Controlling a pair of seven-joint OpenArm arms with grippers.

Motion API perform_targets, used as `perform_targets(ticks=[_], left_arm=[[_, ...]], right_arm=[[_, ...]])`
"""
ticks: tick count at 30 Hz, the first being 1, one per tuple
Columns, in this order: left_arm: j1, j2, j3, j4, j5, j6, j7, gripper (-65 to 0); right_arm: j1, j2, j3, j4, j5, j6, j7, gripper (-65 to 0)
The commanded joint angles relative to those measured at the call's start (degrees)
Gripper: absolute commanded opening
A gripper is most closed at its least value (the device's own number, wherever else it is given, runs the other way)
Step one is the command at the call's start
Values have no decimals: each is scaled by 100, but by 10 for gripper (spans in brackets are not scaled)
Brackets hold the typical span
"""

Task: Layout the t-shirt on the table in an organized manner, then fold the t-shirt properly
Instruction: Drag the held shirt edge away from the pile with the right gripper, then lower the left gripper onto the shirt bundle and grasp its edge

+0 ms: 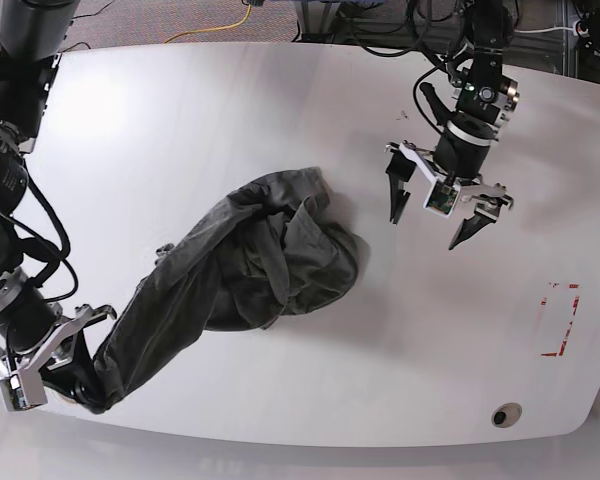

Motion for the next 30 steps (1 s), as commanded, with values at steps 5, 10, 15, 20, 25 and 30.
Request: perform_targets(ticks=[5,10,15,20,25,30], left_arm=[[-356,296,7,-652,-130,27,-84,-147],[-664,384,-10,-1215,-596,27,-84,-147],[-963,436,104,-1707,-667,27,-92,-147],[-1191,498,324,-2041,-658,27,-84,-147],[-1385,533,429,-2323,-684,27,-84,-147],[-1569,647,429,-2586,-684,18,-84,-147]], right_arm=[[217,92,37,66,14,-16,184,-648],[173,92,37,75,14,-16,175,-648],[59,75,28,84,23,-16,175,-648],[6,66,28,84,23,-16,175,-648],[-3,57,28,84,23,-7,175,-648],[-3,49,28,84,23,-7,175,-648]])
